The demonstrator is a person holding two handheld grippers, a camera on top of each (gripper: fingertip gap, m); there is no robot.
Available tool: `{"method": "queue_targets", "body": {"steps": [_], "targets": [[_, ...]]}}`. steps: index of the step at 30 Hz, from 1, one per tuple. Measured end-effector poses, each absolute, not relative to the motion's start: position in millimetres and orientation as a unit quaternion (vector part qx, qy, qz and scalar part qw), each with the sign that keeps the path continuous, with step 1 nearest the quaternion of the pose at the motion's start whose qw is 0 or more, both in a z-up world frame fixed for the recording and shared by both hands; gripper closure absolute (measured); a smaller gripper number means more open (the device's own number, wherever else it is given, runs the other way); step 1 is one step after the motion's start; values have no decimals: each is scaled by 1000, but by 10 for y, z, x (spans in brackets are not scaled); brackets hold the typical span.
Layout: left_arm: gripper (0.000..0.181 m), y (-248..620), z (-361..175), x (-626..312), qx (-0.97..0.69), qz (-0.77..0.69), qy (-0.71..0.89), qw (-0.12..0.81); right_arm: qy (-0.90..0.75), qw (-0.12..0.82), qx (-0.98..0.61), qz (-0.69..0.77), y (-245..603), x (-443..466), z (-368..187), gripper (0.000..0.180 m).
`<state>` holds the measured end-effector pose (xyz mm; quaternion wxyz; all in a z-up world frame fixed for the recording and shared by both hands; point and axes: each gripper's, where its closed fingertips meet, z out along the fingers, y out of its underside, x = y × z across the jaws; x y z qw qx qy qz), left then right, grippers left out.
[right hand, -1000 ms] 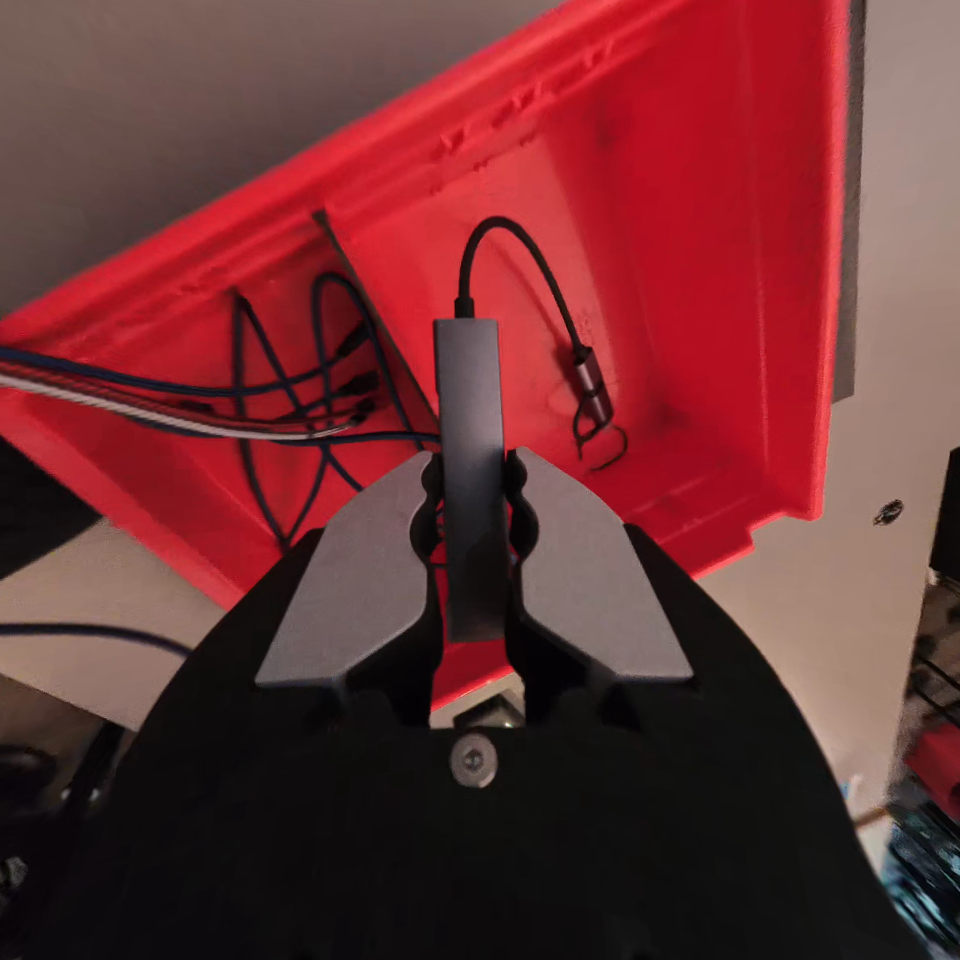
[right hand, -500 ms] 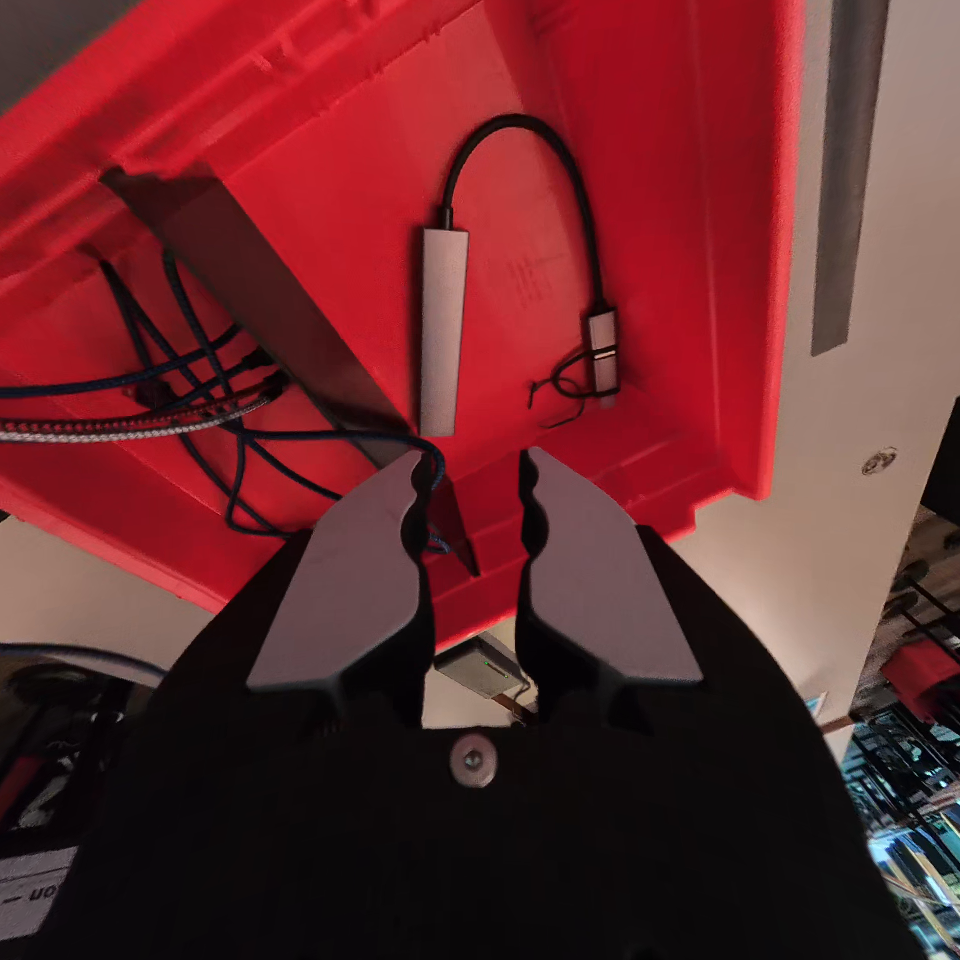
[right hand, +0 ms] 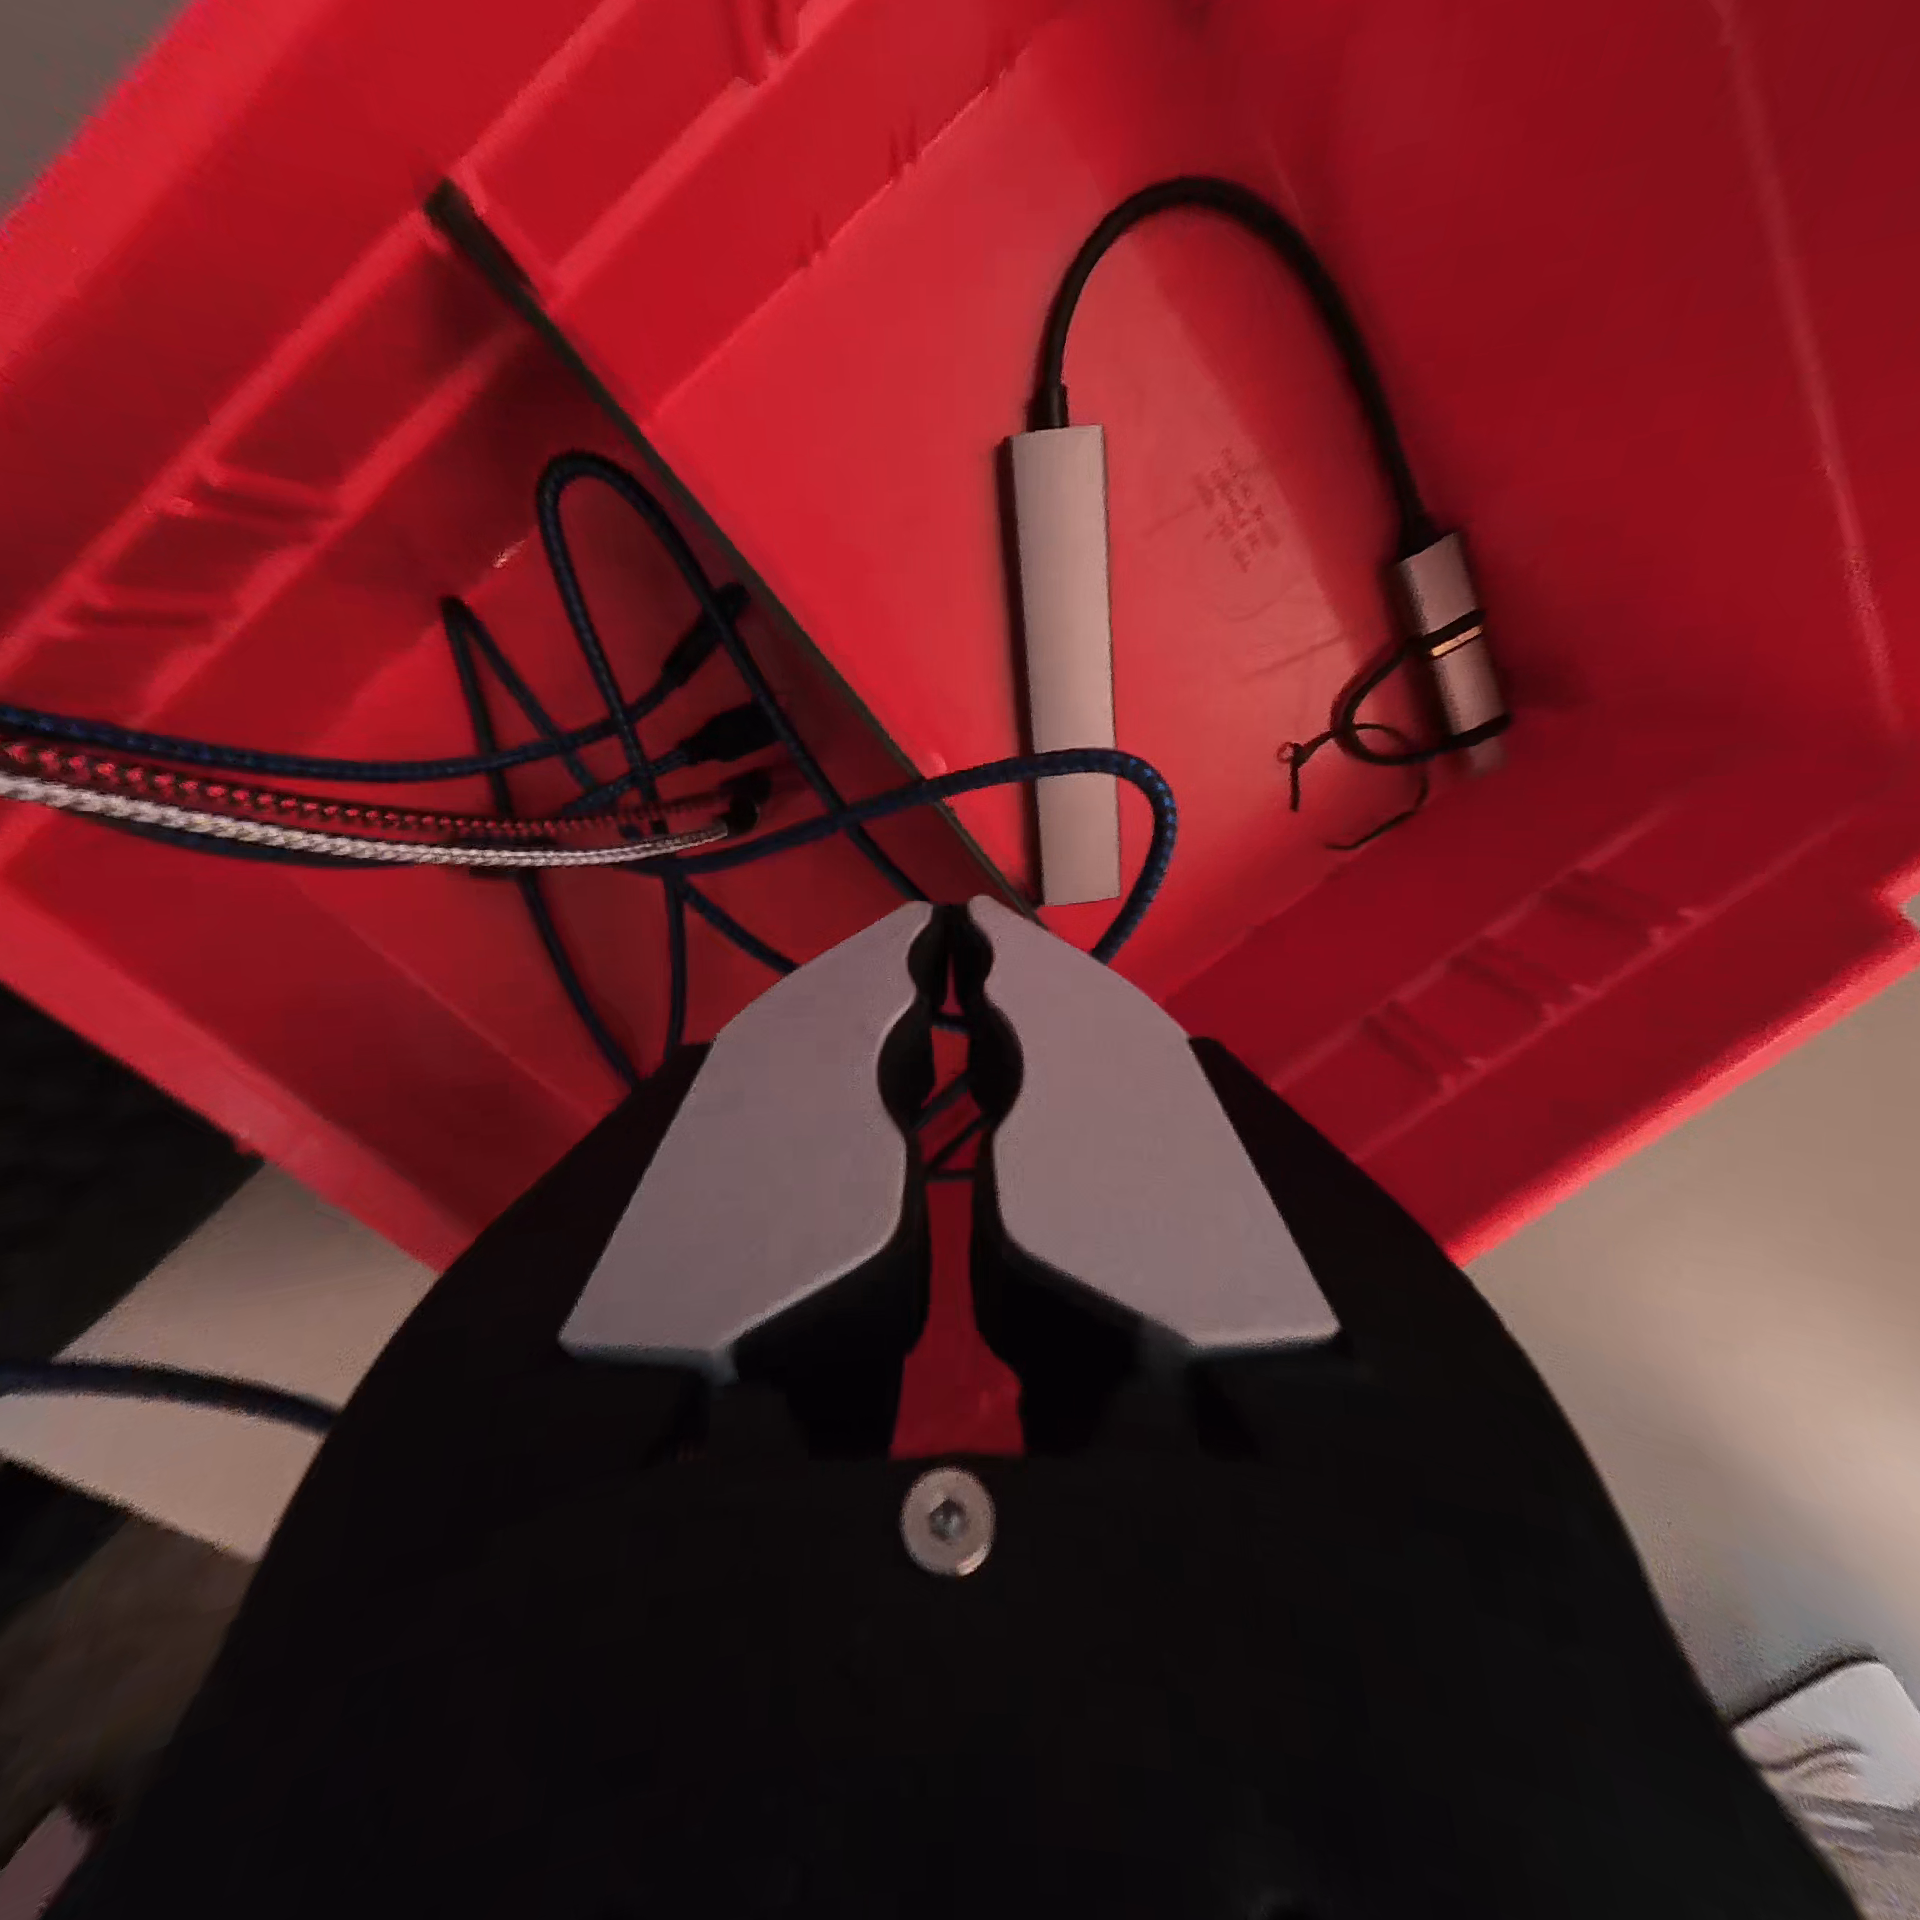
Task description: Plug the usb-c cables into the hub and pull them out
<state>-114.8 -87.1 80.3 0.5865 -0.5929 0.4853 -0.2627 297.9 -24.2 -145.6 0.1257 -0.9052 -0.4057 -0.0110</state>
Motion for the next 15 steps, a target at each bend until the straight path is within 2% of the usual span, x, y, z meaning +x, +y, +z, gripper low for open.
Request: {"method": "queue_targets", "body": {"steps": [3, 6, 8, 14, 15], "targets": [[94, -890, 811, -1146, -592, -261, 487, 588, -428, 151, -890, -54, -251, 3001, -1434, 177], [94, -890, 814, -1148, -593, -255, 487, 589, -362, 201, -910, -32, -239, 2936, -1258, 177], [94, -898, 819, -1141, -592, -255, 488, 589, -293, 216, -931, 14, -269, 2834, -1197, 159], [95, -913, 789, -1097, -593, -248, 495, 584, -165, 162, -967, 103, -418, 2567, -1477, 145], [95, -914, 783, -1091, -594, -246, 496, 584, -161, 141, -972, 98, -449, 2568, -1565, 150]]}}
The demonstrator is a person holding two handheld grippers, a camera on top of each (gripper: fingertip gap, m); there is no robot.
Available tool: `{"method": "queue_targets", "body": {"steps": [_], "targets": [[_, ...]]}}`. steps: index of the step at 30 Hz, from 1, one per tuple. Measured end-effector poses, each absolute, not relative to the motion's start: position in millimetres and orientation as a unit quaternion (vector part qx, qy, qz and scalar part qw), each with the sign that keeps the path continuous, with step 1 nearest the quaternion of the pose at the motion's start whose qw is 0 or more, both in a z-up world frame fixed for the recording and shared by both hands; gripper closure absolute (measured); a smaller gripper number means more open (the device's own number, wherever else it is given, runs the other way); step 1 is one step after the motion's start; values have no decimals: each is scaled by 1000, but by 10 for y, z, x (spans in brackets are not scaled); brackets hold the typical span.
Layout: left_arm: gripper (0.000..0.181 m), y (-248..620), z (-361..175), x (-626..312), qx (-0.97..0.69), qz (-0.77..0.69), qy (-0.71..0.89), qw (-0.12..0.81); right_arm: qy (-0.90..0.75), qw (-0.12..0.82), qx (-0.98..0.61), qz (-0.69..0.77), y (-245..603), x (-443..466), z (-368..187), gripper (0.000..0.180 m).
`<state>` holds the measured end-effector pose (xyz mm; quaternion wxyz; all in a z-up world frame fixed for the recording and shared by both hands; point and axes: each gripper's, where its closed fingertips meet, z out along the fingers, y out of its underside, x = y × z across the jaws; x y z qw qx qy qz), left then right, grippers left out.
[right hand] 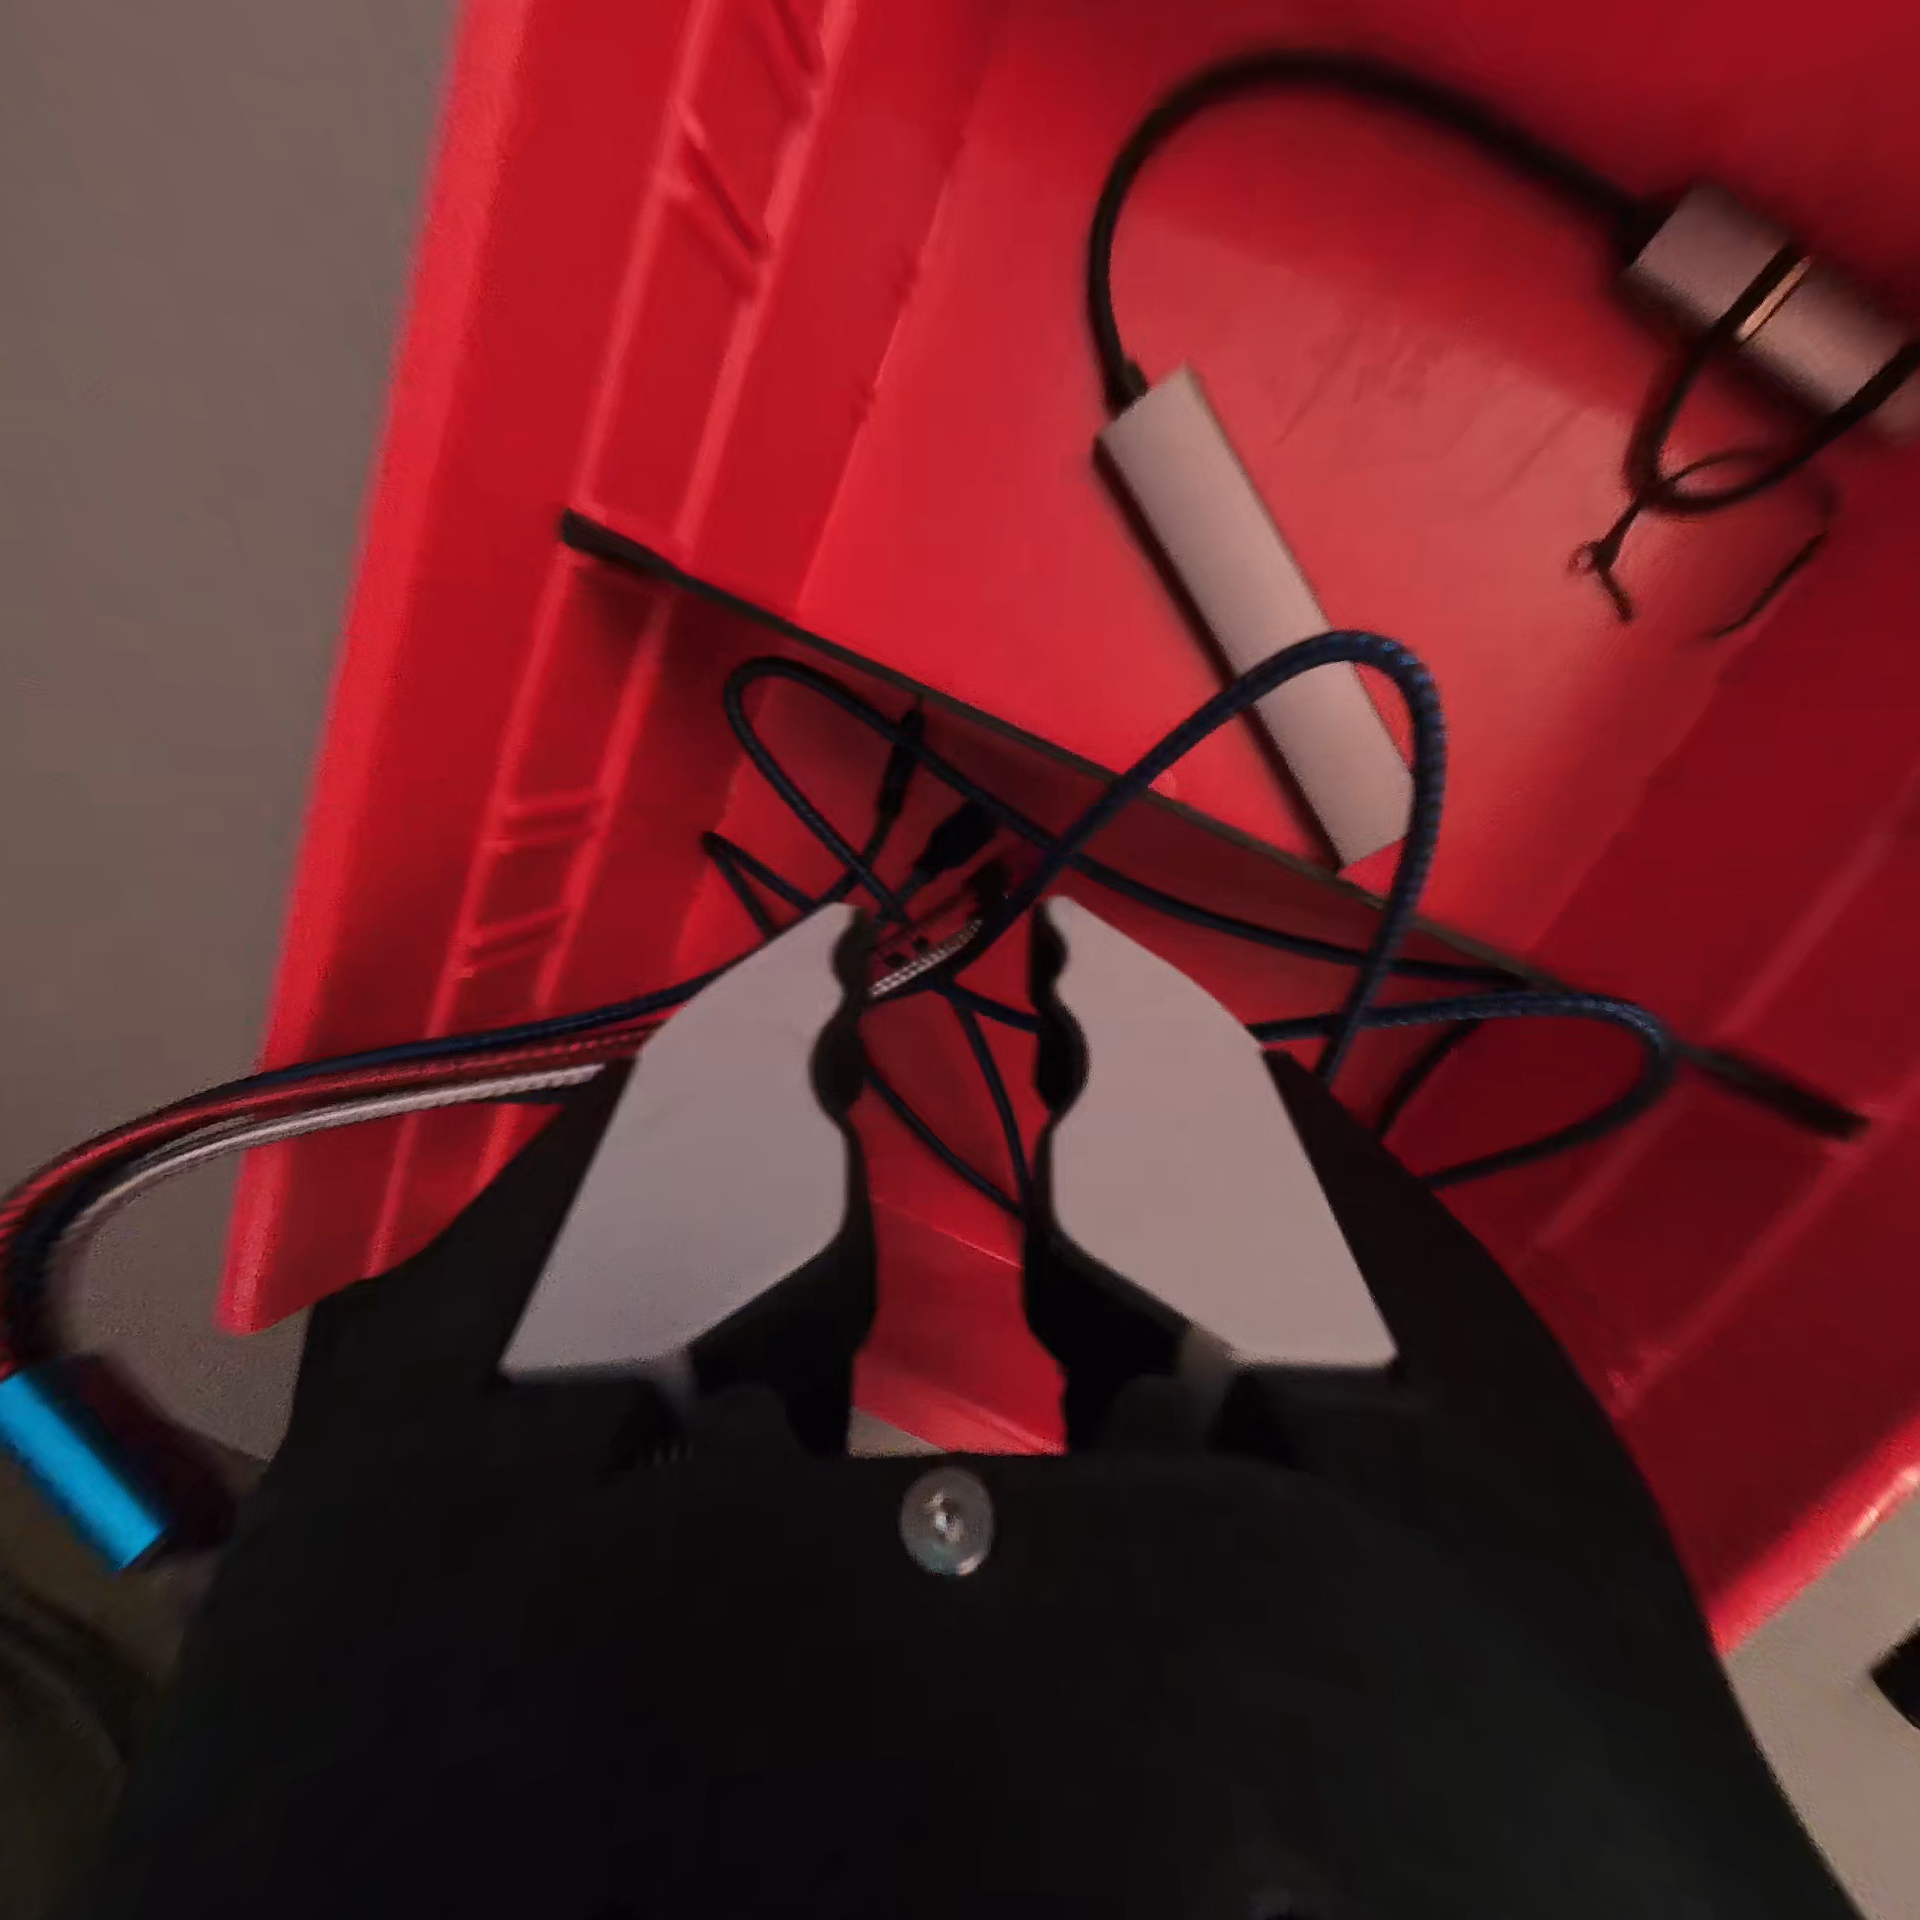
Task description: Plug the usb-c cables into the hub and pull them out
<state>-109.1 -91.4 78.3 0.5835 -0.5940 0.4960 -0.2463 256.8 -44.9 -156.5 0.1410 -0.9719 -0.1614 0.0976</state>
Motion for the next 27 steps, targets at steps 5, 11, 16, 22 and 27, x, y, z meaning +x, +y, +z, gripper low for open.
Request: {"method": "queue_targets", "body": {"steps": [5, 11, 16, 22, 27], "targets": [[95, -929, 779, -1070, -592, -251, 499, 581, -258, 114, -958, 54, -591, 2599, -1480, 175], [96, -940, 775, -1038, -590, -240, 506, 582, -487, 35, -868, -94, -851, 2865, -1275, 175], [96, -961, 779, -1018, -589, -235, 508, 583, -517, -44, -851, -77, -970, 2672, -1698, 175], [95, -943, 860, -1154, -590, -233, 492, 597, -436, 32, -899, 21, -891, 2577, -1528, 156], [95, -805, 956, -1434, -607, -203, 452, 622, -360, 241, -900, 42, -648, 2801, -717, 155]]}}
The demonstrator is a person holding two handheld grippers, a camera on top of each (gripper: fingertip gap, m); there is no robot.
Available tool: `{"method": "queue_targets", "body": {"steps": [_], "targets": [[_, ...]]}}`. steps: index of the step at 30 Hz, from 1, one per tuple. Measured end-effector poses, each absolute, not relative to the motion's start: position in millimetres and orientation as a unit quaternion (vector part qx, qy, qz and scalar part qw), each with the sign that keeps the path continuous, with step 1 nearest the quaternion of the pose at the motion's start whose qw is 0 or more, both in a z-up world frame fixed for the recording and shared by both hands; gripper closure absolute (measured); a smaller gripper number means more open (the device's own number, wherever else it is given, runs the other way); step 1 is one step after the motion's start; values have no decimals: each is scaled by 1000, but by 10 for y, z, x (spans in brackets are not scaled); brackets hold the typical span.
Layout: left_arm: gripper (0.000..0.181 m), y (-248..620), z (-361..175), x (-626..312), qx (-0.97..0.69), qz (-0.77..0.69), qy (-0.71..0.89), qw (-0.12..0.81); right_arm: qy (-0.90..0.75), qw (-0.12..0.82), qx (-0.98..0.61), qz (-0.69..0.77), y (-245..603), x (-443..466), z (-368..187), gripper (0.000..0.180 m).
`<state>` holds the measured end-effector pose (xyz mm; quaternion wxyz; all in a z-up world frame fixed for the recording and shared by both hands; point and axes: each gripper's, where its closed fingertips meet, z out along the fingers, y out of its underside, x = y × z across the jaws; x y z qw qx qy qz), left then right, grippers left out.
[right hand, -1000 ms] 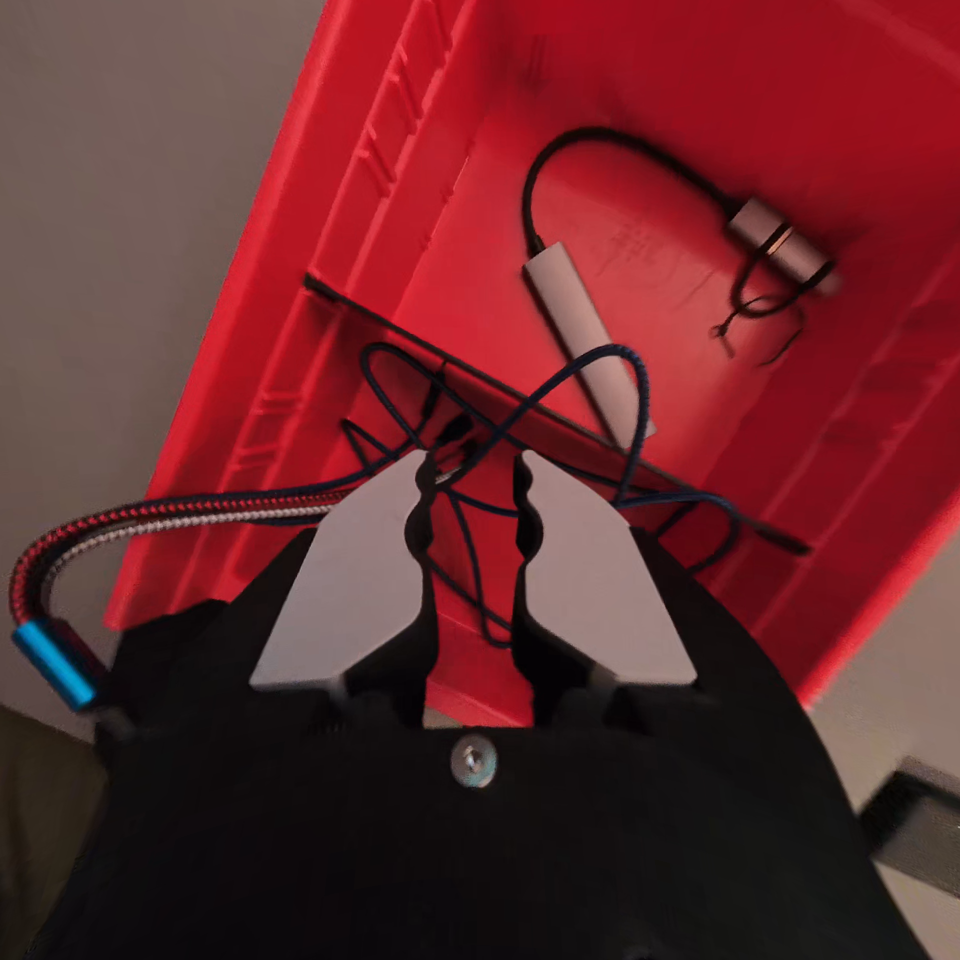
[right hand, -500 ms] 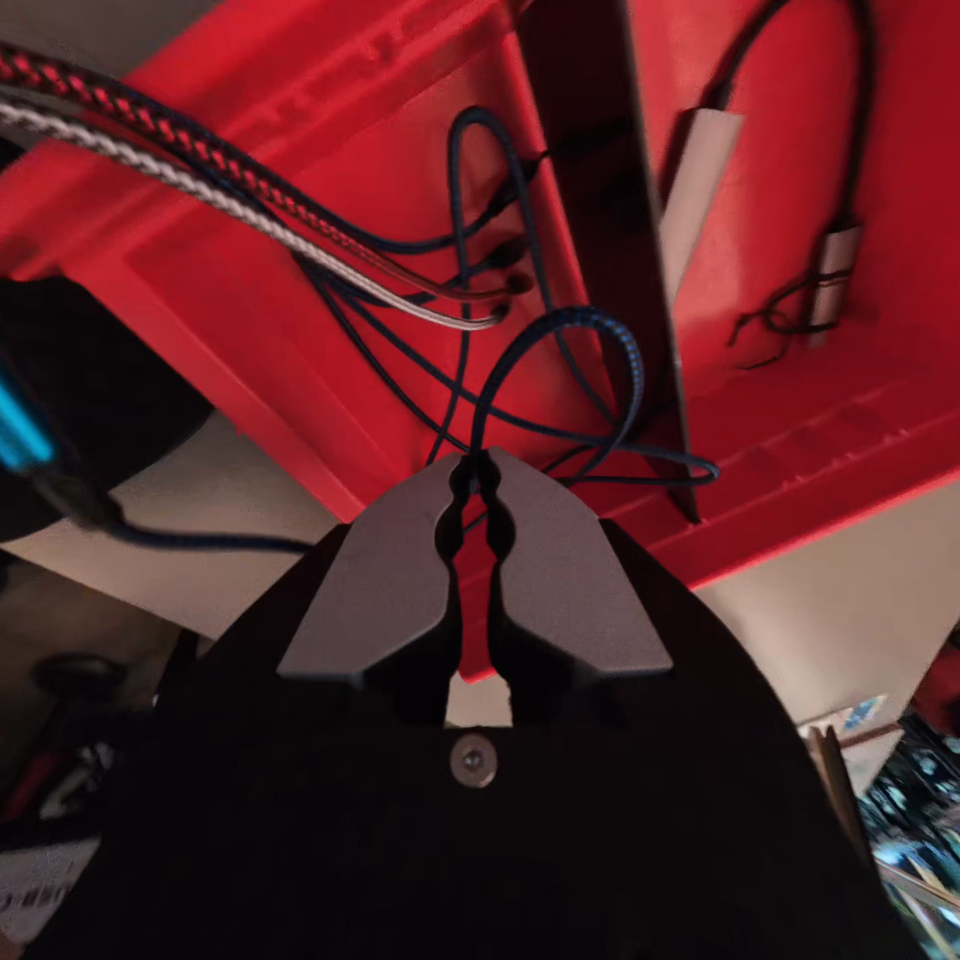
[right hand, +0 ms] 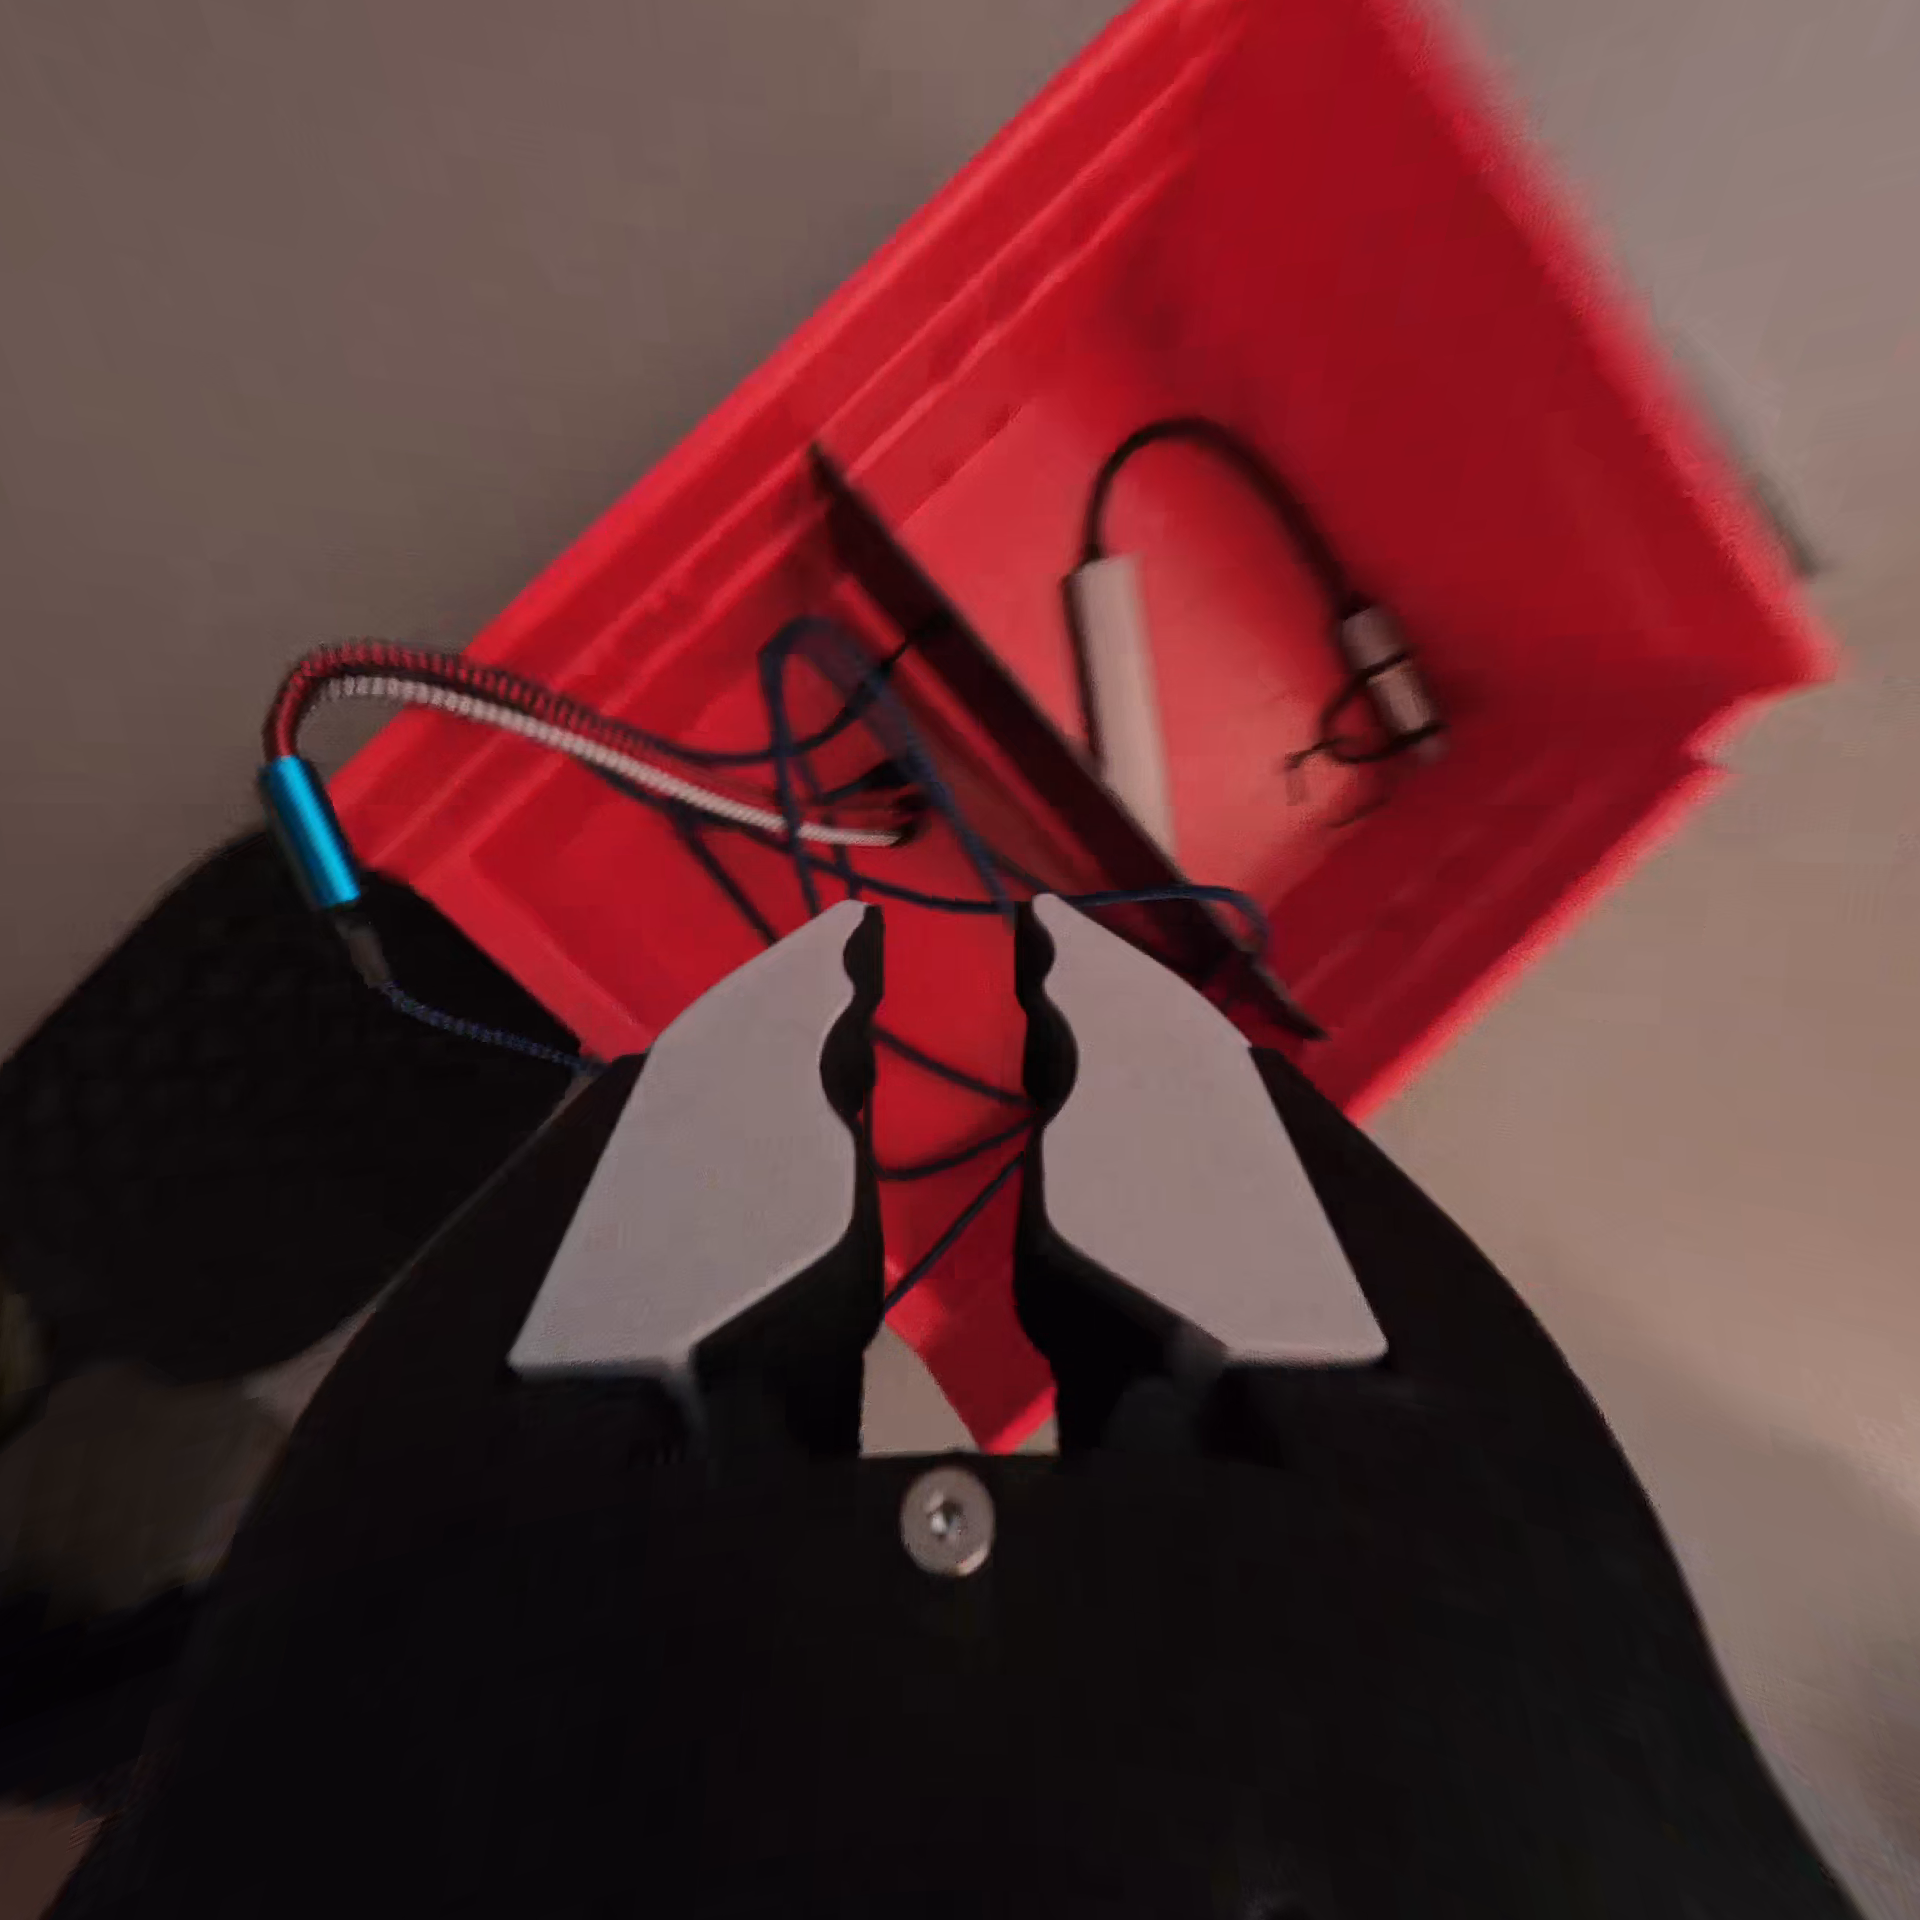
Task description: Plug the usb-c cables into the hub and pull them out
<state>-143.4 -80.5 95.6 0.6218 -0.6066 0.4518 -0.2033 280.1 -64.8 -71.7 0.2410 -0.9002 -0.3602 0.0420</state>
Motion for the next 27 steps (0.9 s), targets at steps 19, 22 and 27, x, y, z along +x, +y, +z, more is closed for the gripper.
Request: {"method": "queue_targets", "body": {"steps": [19, 22, 27], "targets": [[93, -338, 478, -3920, -794, -57, 119, 593, -84, 220, -969, -79, -655, 3979, -1292, 148], [94, -313, 258, -4011, -818, -42, 131, 559, -57, 292, -940, -169, -605, 4014, -817, 145], [94, -176, -12, -3456, -812, -91, 259, 515, -87, 549, -816, -159, -395, 3238, 434, 130]]}}
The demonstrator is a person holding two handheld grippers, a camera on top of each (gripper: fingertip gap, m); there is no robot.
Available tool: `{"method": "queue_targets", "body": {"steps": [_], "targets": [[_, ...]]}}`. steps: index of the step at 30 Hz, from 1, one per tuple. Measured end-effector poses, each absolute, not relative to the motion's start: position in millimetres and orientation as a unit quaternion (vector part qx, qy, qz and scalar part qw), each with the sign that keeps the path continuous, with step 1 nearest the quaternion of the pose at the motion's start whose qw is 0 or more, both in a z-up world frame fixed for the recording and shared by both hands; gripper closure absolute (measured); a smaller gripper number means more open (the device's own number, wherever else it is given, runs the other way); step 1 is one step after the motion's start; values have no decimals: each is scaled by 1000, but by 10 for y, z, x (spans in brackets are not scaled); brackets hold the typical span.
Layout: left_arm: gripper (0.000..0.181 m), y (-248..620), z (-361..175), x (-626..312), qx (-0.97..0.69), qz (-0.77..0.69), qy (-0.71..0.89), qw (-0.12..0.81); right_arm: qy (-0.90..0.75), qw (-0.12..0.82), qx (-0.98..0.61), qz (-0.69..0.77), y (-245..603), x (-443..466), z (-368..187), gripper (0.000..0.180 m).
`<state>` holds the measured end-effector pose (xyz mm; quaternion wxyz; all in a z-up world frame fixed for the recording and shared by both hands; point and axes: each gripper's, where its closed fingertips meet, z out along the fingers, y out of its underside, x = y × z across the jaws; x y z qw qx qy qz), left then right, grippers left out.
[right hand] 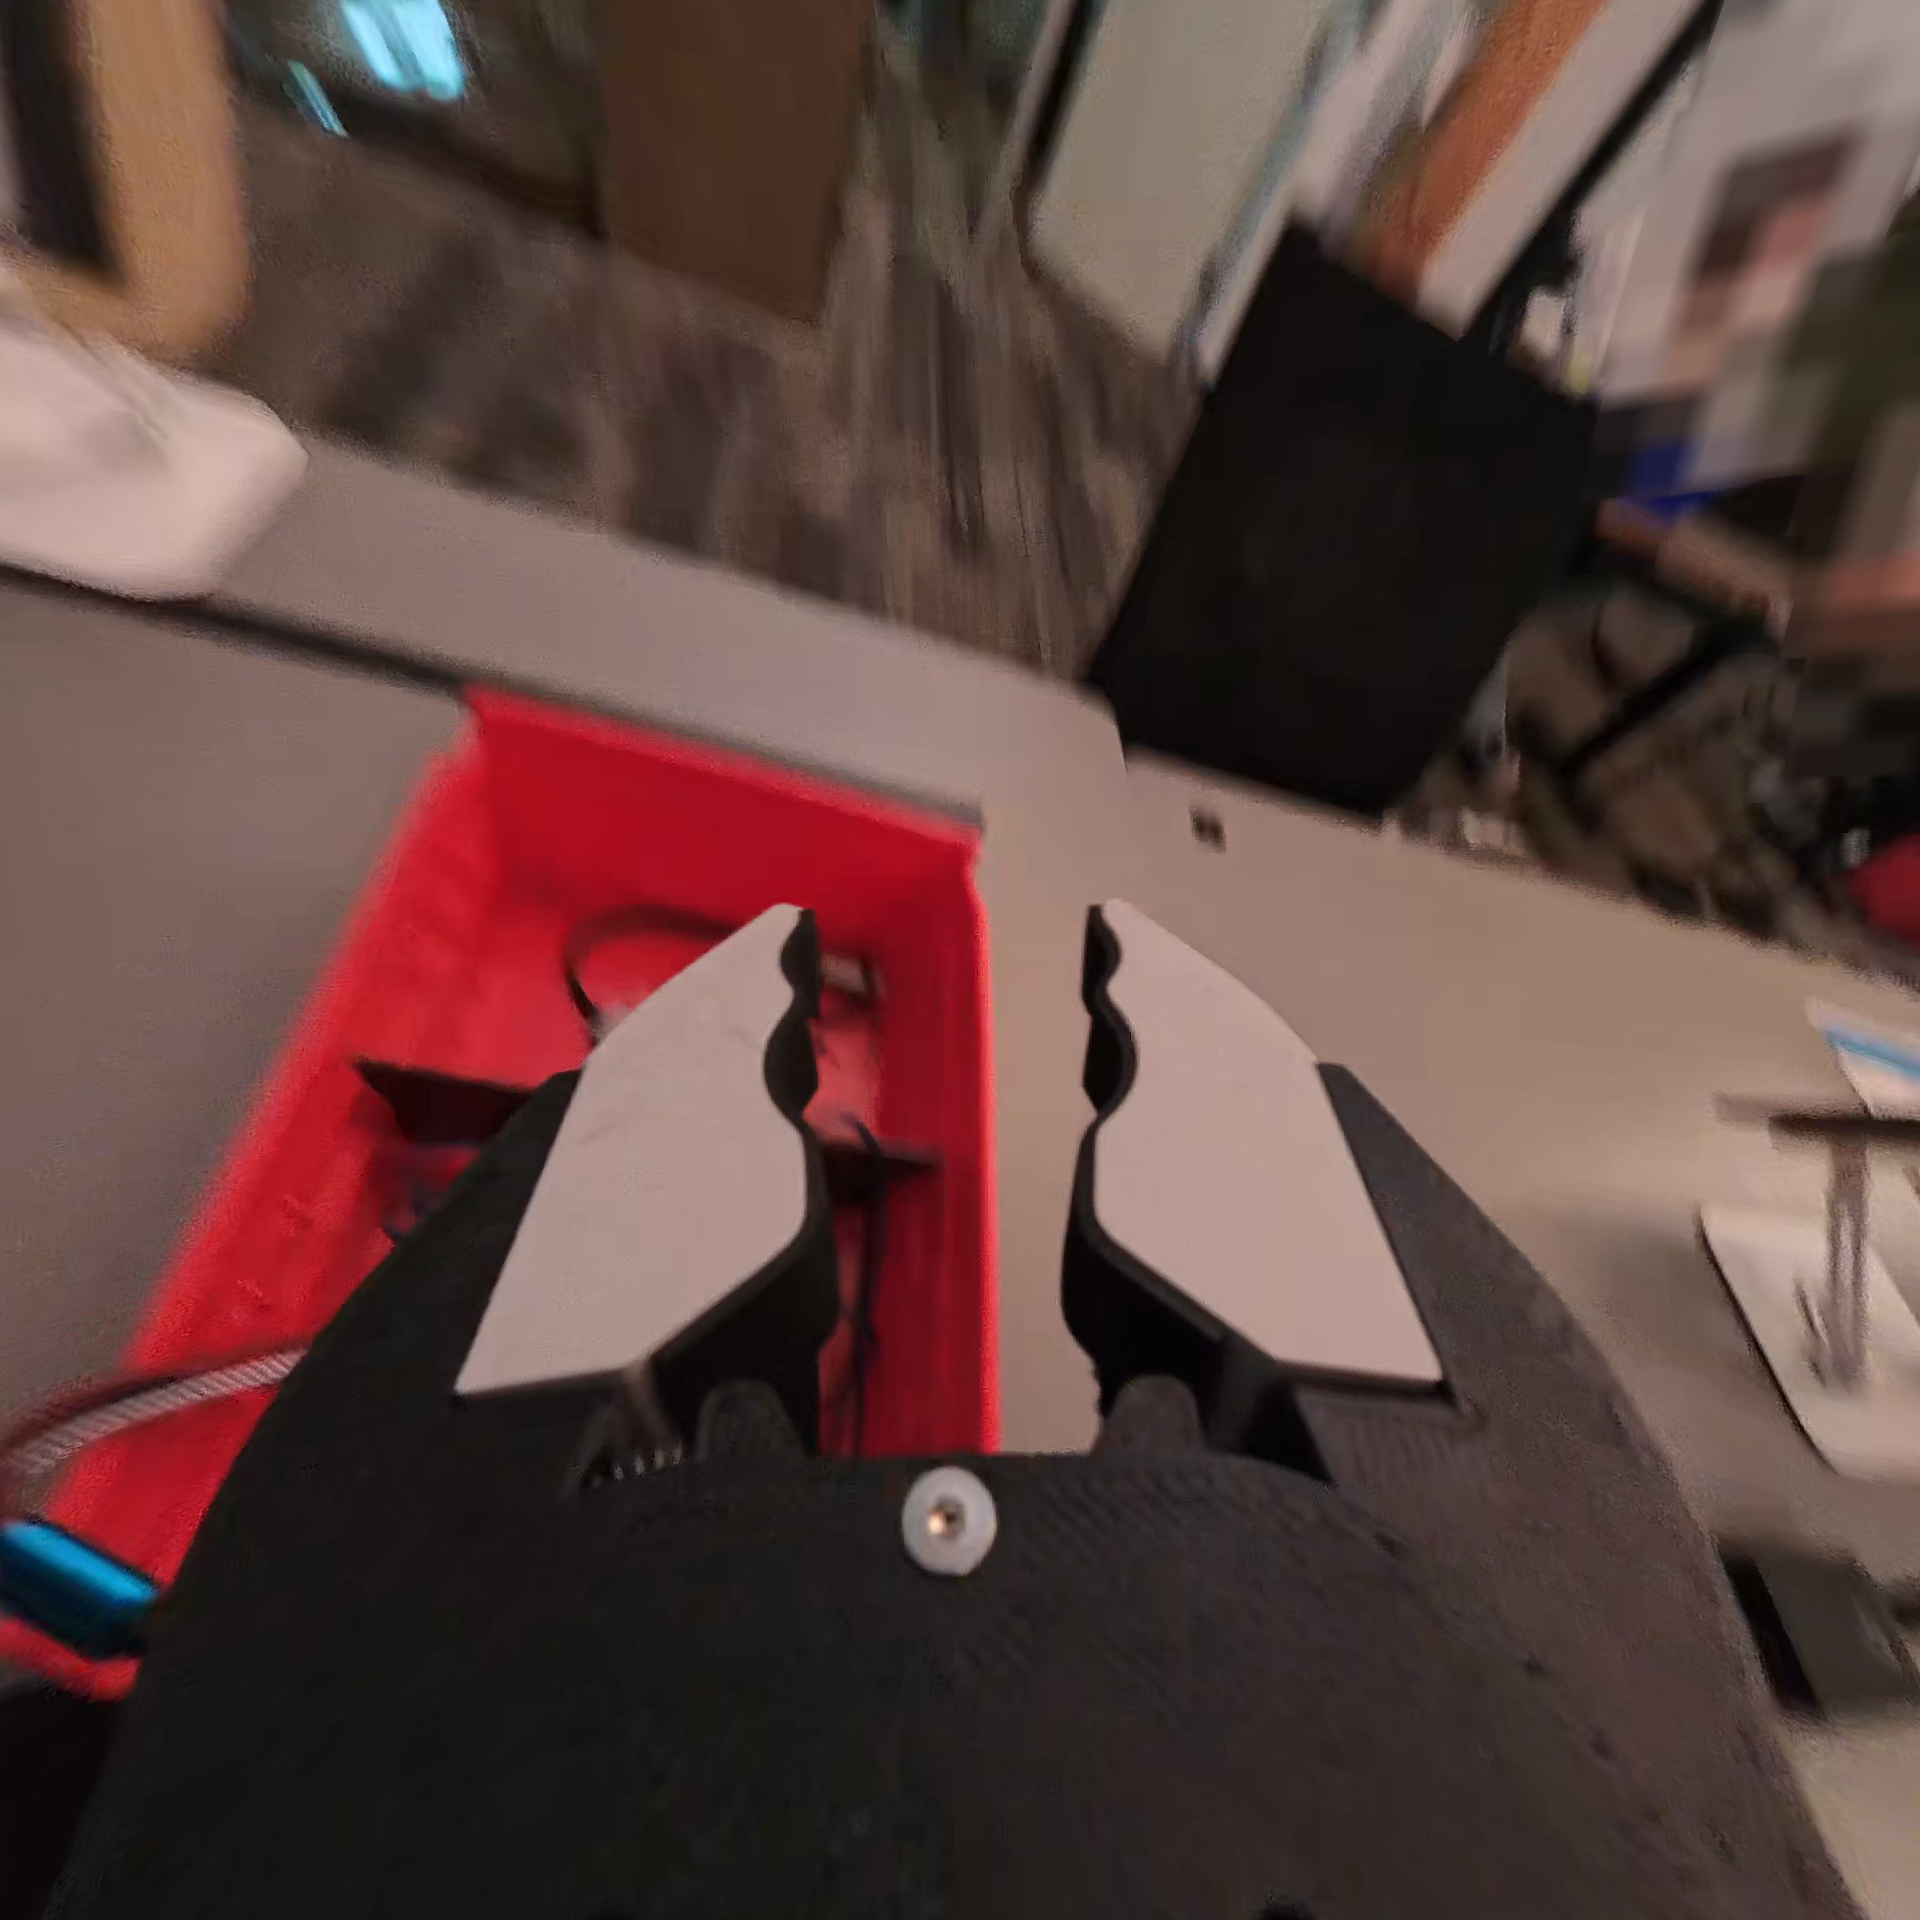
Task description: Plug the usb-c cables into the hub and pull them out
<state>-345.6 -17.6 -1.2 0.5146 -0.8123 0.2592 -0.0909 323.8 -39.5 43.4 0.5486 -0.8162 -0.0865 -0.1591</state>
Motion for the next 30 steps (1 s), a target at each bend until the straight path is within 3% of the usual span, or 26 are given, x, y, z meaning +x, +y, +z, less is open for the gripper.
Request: {"method": "queue_targets", "body": {"steps": [4, 8, 19, 30], "targets": [[102, 128, -292, -3421, -832, -65, 256, 488, -140, 683, -708, -114, -425, 2477, 1169, 121], [106, 437, -482, -3606, -854, -69, 176, 485, -176, 722, -660, -110, -399, 2028, 1426, 121], [106, 817, -749, -3251, -816, 85, 331, 466, -275, 630, -713, -137, 214, 1716, 665, 119], [144, 1157, -1010, -2915, -726, 188, 497, 437, -315, 588, -734, -127, 433, 1601, 303, 117]]}}
